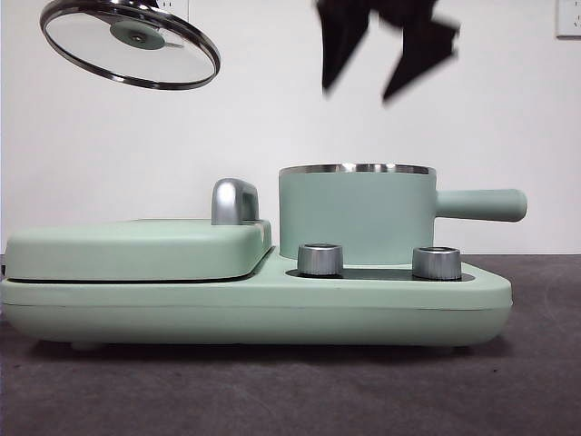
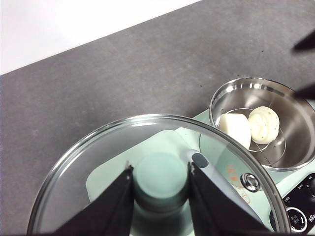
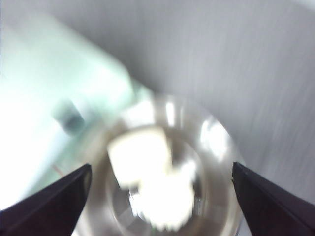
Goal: Put the buns in a small steamer
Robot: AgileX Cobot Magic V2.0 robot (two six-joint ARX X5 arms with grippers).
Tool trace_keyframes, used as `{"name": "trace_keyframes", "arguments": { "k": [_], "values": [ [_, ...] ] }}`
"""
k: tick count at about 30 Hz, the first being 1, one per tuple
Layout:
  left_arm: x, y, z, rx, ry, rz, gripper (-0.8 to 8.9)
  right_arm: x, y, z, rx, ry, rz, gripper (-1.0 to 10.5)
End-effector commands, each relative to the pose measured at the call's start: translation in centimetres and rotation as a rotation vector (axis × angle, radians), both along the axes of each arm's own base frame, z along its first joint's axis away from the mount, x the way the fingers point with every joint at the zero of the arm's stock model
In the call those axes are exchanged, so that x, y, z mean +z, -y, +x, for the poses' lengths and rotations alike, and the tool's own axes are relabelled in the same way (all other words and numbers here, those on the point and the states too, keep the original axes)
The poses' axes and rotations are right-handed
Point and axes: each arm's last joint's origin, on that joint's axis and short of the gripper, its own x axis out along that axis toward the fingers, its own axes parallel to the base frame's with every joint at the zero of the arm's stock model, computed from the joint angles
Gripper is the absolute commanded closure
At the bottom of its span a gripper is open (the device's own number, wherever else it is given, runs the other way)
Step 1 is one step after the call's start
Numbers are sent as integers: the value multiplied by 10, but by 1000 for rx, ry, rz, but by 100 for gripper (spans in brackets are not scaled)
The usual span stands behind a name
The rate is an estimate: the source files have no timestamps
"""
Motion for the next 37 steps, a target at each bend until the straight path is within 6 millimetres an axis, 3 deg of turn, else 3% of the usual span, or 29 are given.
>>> {"name": "trace_keyframes", "arguments": {
  "k": [1, 6, 15, 20, 25, 37],
  "values": [
    [8, 1, 0, -9, 34, -11, 802, 3, -3, -23, 30, 84, 55, 516],
    [7, 1, -1, -9, 26, -9, 802, -21, 10, -72, 56, 216, 204, 516],
    [7, 1, -1, -9, 26, -10, 802, -70, 42, -122, 58, 210, 221, 516],
    [7, 5, -1, -24, 29, -14, 802, -85, 64, -149, 4, 199, 238, 518],
    [2, 25, 3, -73, 21, -40, 802, -87, 81, -171, -25, 173, 248, 518],
    [-32, 111, 22, -277, 40, -73, 802, -81, 102, -198, -61, 180, 270, 518]
  ]
}}
